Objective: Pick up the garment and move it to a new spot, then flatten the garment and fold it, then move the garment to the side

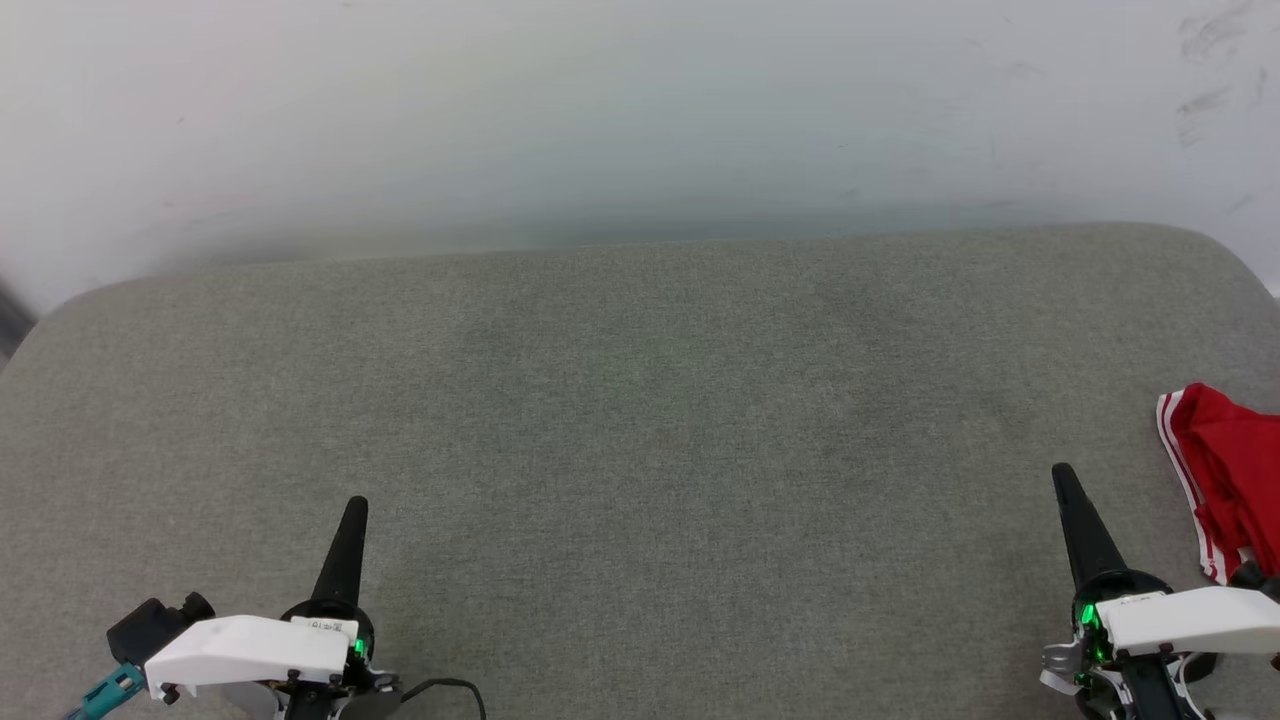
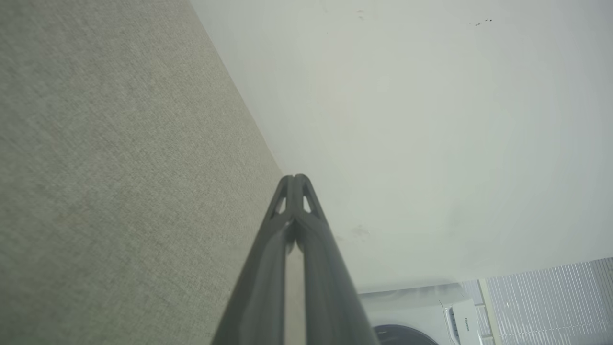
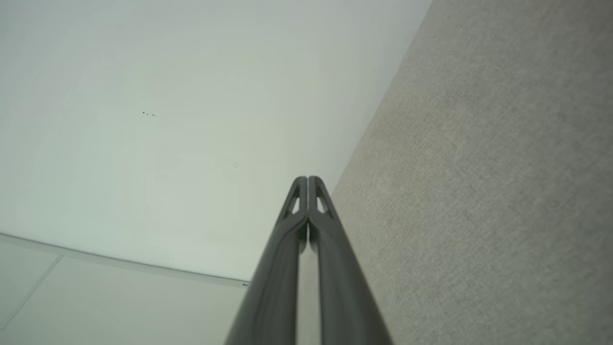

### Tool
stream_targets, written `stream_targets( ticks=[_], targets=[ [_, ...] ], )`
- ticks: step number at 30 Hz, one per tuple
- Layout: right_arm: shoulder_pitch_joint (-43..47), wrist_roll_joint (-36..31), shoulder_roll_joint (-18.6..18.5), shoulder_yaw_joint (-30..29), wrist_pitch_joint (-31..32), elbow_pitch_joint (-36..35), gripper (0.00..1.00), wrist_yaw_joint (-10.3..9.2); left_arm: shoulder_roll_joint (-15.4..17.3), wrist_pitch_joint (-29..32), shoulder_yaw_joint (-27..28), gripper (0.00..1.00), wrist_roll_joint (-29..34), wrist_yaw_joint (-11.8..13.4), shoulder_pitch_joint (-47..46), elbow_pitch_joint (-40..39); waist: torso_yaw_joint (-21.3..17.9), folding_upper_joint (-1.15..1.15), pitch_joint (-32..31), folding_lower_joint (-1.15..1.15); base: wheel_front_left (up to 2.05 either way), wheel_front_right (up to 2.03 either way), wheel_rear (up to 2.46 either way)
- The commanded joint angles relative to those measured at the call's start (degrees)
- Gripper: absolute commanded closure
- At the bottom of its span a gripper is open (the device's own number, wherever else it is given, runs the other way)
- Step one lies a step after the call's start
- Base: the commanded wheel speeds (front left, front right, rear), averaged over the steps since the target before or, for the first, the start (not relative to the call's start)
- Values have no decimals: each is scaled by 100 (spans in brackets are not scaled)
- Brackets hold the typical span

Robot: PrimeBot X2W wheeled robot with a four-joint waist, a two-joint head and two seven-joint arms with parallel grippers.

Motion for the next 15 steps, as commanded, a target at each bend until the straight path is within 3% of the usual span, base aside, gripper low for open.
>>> stream_targets(
  ticks=[1, 15],
  targets=[
    [-142, 159, -39, -26, 43, -1, 100, -1, 12, 40, 41, 100, -142, -12, -108, -2, 1, 0, -2, 0, 0, 0, 0],
    [-190, 824, -26, -87, 209, 77, 100, -1, -3, 231, 93, 100, -778, -14, -213, 116, 8, 0, -14, 0, 0, 0, 0]
  ],
)
